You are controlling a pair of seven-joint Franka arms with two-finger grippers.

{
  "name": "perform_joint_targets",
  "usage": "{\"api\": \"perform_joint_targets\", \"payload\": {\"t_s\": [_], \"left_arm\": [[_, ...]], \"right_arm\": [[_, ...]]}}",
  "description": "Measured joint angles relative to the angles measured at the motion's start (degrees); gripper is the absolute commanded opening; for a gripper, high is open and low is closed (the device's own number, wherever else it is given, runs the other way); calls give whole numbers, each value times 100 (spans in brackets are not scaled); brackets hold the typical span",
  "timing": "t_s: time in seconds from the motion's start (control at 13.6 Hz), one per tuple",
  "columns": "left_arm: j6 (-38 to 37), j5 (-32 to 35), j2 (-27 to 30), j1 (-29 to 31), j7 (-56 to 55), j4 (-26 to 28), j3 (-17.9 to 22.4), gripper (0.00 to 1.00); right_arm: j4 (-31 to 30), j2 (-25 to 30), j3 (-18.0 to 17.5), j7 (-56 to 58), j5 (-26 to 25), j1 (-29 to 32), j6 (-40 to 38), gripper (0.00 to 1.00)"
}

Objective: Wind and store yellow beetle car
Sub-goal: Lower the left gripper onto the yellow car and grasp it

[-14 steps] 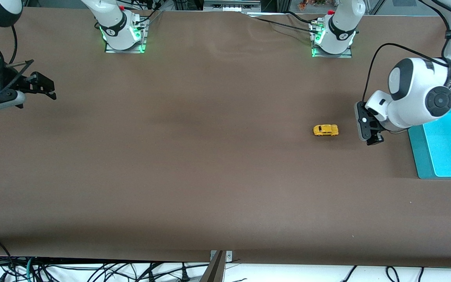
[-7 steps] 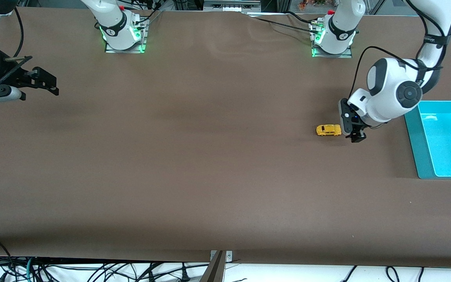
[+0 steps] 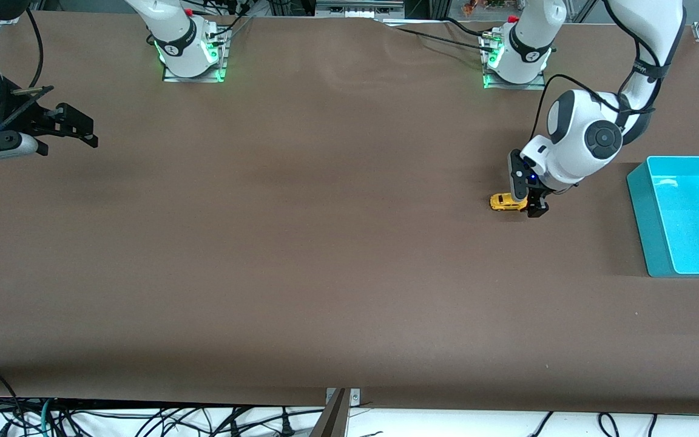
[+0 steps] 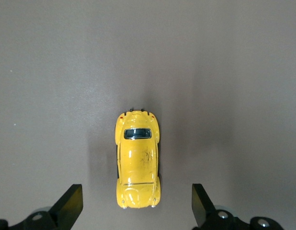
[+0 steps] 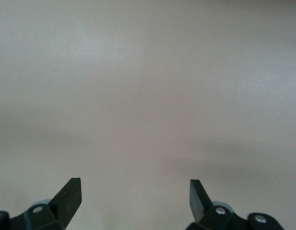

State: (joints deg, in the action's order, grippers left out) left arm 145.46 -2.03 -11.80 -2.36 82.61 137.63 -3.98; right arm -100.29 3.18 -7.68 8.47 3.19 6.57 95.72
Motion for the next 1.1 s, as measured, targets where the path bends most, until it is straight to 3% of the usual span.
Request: {"api": "perform_joint_targets", "payload": {"t_s": [0.29,0.59,0.66,0.73,0.81,0.88,1.03,1.1], "left_arm": [[750,0,-450,-171,-359,43,-2,100],[887,0,-647,-249,-471,41,-2,100],[887,0,-647,-258,-477,41,-3,89],[887,0,-648,-263,-479,40,-2,55],[889,0,-648,-265,-481,40,-2,34],[892,0,-647,-265,-481,38,-2,26],[898,0,-647,-266,-481,33,-2,0],[898,0,-643,-266,-481,30,-2,0]], "right_arm": [[137,-14,28,-113,-35,1,7,100],[221,-50,21,-113,-291,-15,-1,100],[230,-49,20,-113,-304,-15,-2,100],[237,-49,20,-113,-308,-16,-9,100],[243,-50,20,-113,-308,-16,-22,100],[248,-50,20,-113,-308,-16,-28,100],[250,-50,20,-113,-308,-16,-36,100],[251,-51,20,-113,-308,-16,-36,100]]}}
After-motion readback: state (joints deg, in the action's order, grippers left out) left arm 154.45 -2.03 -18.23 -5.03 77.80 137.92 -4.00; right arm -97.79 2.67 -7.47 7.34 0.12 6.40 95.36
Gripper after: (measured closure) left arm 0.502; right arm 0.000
